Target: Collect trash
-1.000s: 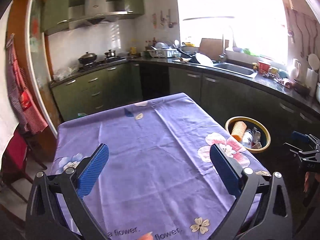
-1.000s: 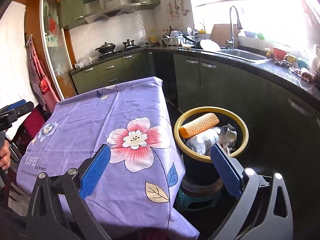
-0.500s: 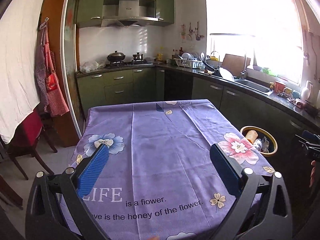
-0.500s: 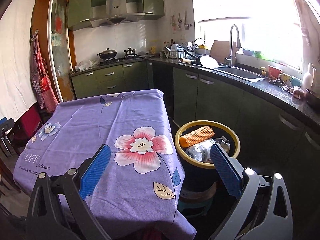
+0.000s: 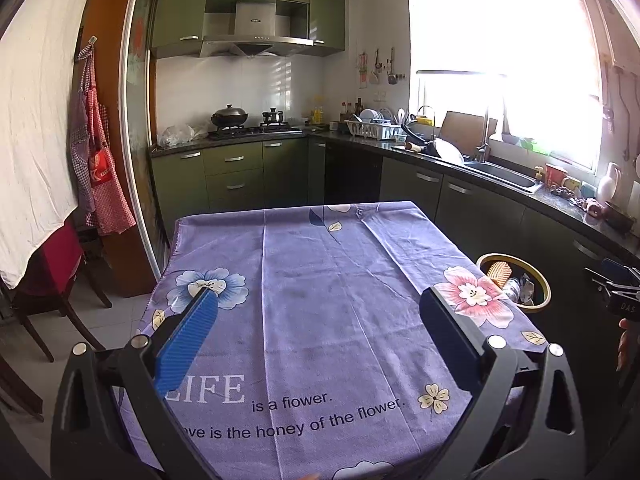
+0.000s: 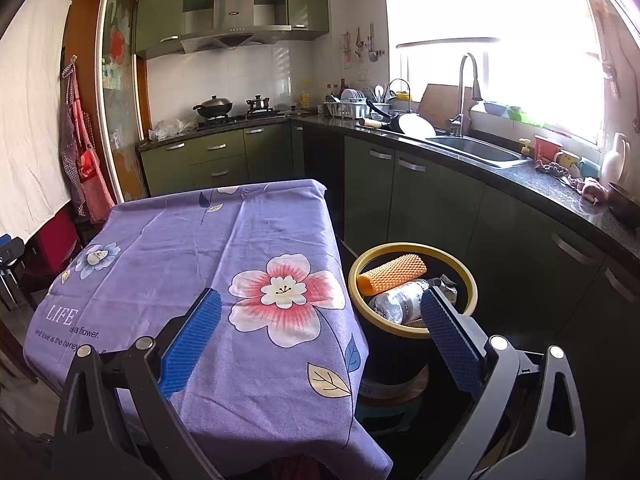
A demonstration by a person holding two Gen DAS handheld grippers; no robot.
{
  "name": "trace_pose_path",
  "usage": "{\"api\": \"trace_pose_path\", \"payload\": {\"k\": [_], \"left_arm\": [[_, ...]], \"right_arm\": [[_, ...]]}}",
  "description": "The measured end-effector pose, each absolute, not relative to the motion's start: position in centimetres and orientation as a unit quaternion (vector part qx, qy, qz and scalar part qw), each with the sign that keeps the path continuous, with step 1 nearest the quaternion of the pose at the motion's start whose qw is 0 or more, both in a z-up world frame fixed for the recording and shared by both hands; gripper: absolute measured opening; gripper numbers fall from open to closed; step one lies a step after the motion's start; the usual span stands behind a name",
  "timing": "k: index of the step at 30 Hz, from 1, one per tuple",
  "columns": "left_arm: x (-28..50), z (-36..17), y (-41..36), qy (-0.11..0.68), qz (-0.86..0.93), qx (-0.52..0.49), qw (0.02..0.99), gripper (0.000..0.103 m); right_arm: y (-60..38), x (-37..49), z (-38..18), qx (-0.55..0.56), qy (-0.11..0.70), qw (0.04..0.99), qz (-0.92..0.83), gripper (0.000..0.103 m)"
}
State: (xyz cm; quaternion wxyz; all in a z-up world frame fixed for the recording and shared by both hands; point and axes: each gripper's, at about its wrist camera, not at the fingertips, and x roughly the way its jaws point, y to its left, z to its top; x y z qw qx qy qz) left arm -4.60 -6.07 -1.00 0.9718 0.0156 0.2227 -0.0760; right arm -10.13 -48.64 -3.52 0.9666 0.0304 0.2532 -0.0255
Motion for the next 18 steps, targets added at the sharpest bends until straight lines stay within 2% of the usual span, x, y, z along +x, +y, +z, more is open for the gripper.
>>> {"api": "trace_pose_path", "payload": {"k": [18], "left_arm": [[-4.58,-0.75,-6.55,0.221,-0.087,0.018,0.971,0.096]], "right_arm": [[-48.92,-10.08,-3.5,0.035,0.253,0.967,-0.027,0.098]]}}
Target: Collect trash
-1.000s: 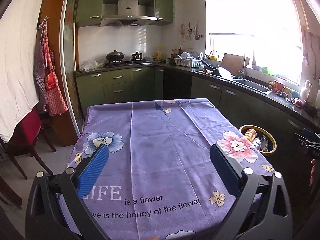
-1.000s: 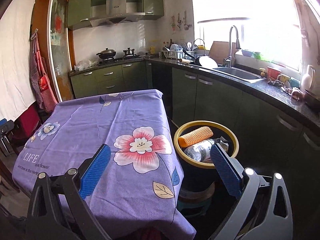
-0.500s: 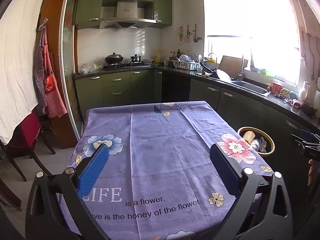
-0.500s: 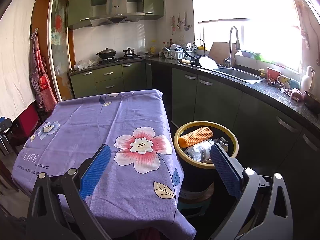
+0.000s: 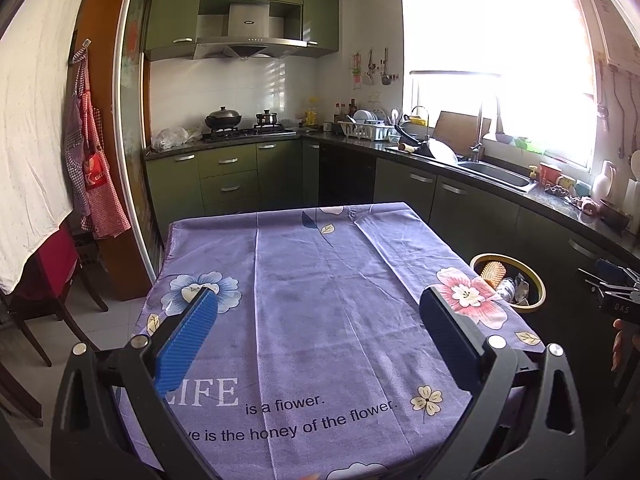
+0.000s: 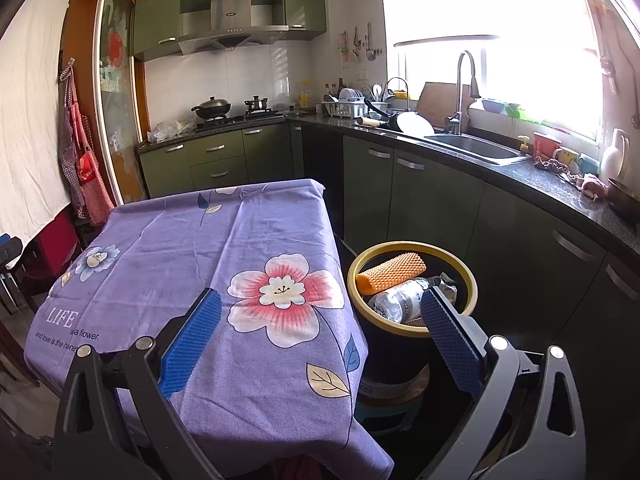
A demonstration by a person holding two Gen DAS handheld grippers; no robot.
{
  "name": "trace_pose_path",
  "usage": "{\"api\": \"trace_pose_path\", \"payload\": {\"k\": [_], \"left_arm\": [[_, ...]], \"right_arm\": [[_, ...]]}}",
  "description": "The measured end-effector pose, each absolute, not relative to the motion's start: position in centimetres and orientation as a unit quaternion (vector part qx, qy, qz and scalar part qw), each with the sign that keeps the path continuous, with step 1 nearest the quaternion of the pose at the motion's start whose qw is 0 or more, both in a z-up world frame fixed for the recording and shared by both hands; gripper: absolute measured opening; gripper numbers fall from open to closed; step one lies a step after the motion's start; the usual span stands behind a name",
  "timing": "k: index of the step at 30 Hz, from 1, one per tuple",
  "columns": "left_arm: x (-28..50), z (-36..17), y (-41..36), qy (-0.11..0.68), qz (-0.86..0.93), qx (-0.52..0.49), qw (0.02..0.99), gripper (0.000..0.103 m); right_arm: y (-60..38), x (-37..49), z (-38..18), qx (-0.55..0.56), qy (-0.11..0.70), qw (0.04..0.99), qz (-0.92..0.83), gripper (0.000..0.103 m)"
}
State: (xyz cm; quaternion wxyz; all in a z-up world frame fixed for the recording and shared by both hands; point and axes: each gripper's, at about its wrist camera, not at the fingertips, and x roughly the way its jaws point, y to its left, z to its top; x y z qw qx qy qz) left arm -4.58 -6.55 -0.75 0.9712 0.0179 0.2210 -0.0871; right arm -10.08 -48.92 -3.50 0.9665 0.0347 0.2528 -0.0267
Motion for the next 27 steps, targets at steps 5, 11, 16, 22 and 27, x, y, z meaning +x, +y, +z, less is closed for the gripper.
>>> {"api": "trace_pose_path", "payload": {"k": [5,11,16,22,27], "left_arm": [[-4.46,-0.75,-6.69,0.223,-0.09,0.02,0.97,0.096],[-4.52,-0.68,-6.79,0.223,-0.092,0.021,0.97,0.096],[-4.56,-0.69,-6.83,0.223,-0.092,0.021,0.97,0.096],[-4.62,-0.64,-6.84,0.223,-0.093,0.019,0.97,0.096],[-4.7,-0.65,-6.69,0.223,-0.092,0.017,0.97,0.096]], "right_arm": [[-48.95,-10.06,-3.52,0.037,0.252,0.967,-0.026,0.098],[-48.97,-10.03,-3.56,0.037,0.252,0.967,-0.026,0.098],[-48.99,-10.01,-3.62,0.037,0.252,0.967,-0.026,0.098],[-48.93,-9.93,-3.61,0.037,0.253,0.966,-0.025,0.098],[-48.91,-9.93,-3.6,0.037,0.253,0.967,-0.025,0.098]]}}
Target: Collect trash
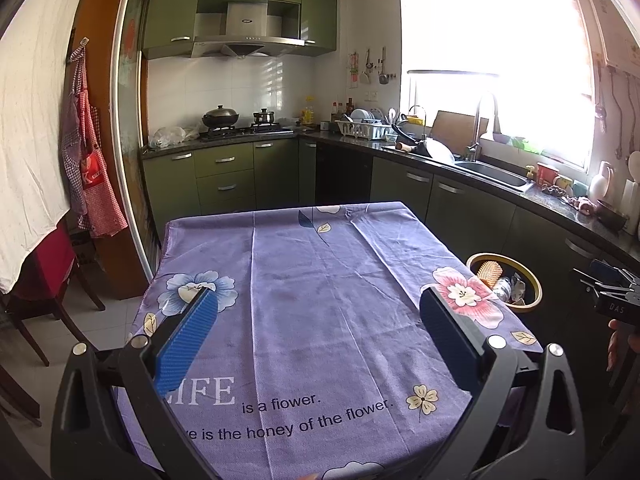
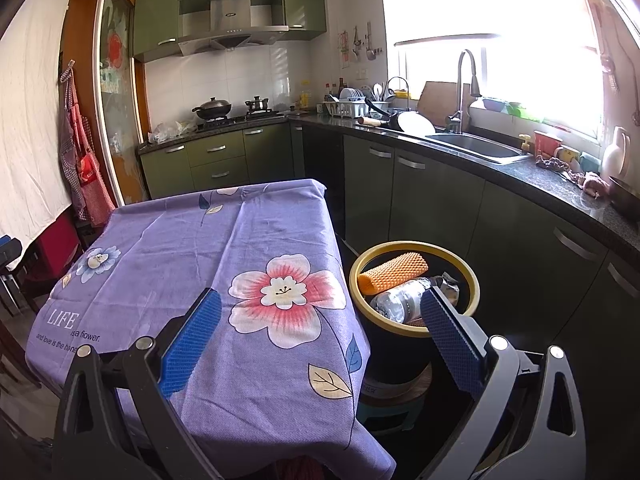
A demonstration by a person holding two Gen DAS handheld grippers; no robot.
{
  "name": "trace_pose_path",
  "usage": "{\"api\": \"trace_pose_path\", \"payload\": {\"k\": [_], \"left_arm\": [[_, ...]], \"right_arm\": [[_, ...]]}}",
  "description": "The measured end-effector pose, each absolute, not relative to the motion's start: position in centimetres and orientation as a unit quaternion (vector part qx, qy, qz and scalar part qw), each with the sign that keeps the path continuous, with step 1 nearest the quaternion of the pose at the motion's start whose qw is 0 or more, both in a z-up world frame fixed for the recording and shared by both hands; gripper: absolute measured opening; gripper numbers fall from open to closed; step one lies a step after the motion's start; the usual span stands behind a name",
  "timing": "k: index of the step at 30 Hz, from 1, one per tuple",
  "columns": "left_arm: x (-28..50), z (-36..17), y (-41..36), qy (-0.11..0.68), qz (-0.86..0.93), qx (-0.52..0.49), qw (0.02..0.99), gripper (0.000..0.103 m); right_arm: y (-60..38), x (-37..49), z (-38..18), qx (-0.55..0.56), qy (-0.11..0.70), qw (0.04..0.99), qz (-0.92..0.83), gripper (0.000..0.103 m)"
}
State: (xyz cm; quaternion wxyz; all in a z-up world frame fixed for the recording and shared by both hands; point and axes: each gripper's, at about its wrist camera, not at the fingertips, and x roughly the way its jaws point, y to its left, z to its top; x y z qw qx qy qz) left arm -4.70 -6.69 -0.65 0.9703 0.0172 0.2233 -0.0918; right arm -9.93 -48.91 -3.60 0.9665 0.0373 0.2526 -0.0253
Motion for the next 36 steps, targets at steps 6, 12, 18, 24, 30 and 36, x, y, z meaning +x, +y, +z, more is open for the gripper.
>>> {"api": "trace_pose_path", "payload": {"k": [6,12,18,24,30,36], "left_arm": [[-4.76,-0.64,-6.64,0.224,-0.093,0.017,0.97,0.096],[-4.81,-0.71,-6.56,0.226,-0.093,0.017,0.97,0.096],[-4.82,-0.85,-6.53,0.227,-0.095,0.016,0.969,0.096],[-4.79,-0.96,-6.59,0.229,-0.098,0.017,0.968,0.096],[-4.78,-0.95,-6.65,0.229,-0.098,0.017,0.968,0.096],[-4.79,-0.95,-6.68,0.229,-0.098,0.018,0.968,0.096]], "right_arm": [[-48.85,-9.86,-3.61,0.037,0.253,0.966,-0.024,0.098],[-48.78,-9.79,-3.63,0.037,0.253,0.966,-0.023,0.098],[-48.7,-9.65,-3.6,0.037,0.254,0.966,-0.021,0.098],[-48.63,-9.49,-3.61,0.037,0.254,0.966,-0.021,0.098],[-48.56,-9.38,-3.66,0.038,0.254,0.966,-0.02,0.098],[-48.59,-9.4,-3.63,0.038,0.254,0.966,-0.02,0.098]]}}
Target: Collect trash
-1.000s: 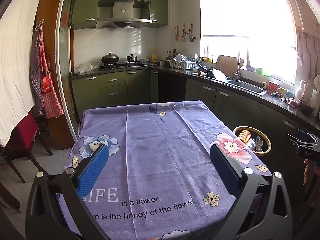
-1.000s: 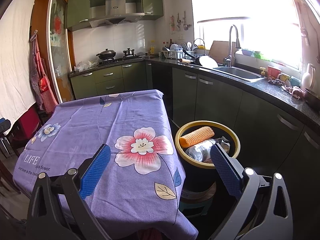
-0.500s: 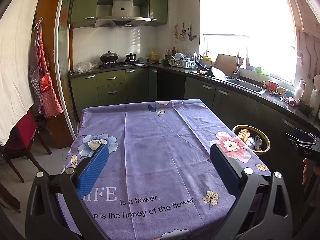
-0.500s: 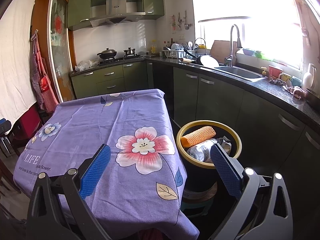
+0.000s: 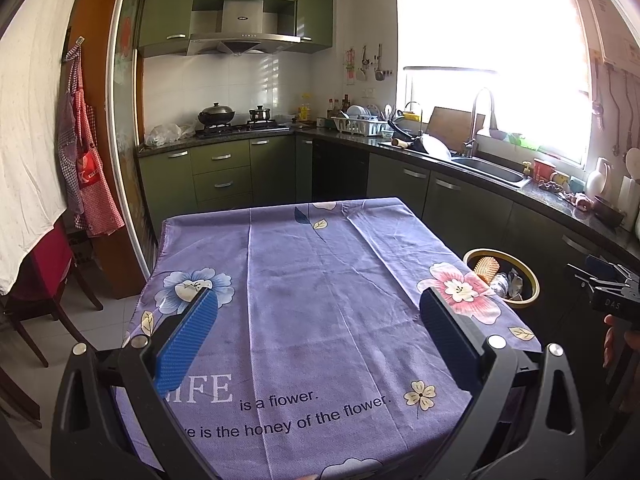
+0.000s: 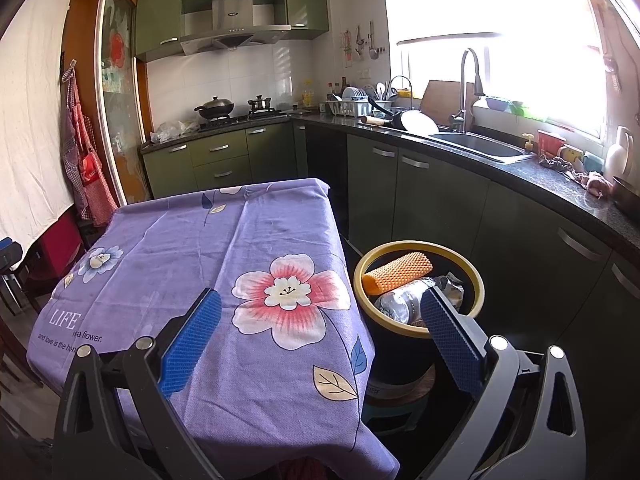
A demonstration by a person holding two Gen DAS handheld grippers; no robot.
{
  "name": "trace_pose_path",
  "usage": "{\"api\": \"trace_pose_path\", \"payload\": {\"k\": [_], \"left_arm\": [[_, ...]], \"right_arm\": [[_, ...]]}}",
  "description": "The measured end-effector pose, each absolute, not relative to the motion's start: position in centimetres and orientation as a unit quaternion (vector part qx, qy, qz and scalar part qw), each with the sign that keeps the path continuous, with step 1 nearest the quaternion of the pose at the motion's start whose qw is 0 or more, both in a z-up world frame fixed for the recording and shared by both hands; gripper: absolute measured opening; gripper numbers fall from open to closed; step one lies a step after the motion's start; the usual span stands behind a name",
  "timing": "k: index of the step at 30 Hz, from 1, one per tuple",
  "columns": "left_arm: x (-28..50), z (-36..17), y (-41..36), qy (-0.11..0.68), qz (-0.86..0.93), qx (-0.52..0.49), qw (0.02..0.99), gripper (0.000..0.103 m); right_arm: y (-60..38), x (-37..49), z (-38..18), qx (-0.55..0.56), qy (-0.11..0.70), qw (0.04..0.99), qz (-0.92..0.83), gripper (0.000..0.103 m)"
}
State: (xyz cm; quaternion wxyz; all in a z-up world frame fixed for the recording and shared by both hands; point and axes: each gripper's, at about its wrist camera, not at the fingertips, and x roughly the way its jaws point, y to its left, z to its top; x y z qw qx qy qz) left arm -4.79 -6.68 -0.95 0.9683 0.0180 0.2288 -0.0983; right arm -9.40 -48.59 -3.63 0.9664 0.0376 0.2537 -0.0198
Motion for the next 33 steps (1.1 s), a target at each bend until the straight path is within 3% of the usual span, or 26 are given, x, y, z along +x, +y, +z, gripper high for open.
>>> {"api": "trace_pose_path", "payload": {"k": [22,33], "left_arm": [[-4.6,-1.0,-6.2,0.213,-0.097,0.009,0.972,0.096],[-0.2,-2.2,-5.4,0.256,-0.091,0.008,0.962,0.096]], "right_arm": [[-48.5,-8.9,-4.3,0.036,0.26,0.965,-0.016,0.098],[-47.9,-6.3,-4.6,0.023,0.271,0.962,0.005,0.098]]}}
